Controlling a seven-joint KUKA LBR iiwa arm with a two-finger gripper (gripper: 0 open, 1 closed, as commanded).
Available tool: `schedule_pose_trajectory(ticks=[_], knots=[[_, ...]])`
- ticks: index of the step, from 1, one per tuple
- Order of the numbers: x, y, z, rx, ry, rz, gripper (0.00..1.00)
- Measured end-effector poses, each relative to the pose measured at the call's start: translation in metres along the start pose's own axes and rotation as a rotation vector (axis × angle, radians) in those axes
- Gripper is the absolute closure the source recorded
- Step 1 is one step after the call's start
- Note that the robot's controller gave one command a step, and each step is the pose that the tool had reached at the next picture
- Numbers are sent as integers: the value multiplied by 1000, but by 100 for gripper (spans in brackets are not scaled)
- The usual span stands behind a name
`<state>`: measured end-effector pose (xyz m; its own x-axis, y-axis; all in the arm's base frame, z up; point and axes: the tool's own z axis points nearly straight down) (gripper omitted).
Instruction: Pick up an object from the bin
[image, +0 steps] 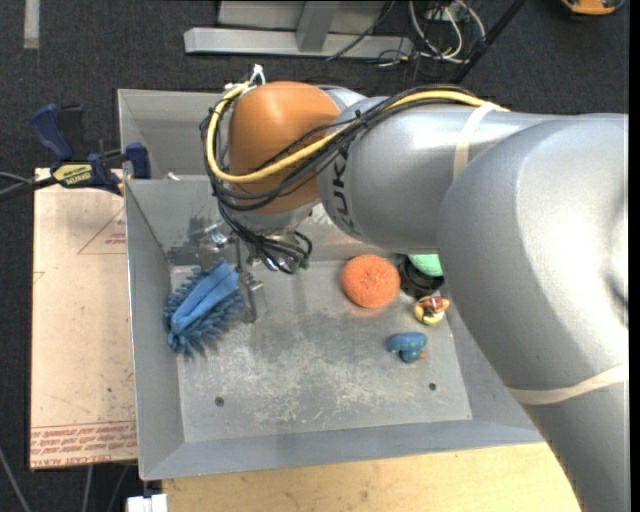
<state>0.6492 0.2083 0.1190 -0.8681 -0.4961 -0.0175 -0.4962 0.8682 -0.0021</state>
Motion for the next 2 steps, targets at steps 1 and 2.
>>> schedule_pose_trajectory(ticks=[1, 2], knots=[[-6, 20, 47, -1, -8, -55, 100], [-6, 20, 47, -2, -8, -54, 100]])
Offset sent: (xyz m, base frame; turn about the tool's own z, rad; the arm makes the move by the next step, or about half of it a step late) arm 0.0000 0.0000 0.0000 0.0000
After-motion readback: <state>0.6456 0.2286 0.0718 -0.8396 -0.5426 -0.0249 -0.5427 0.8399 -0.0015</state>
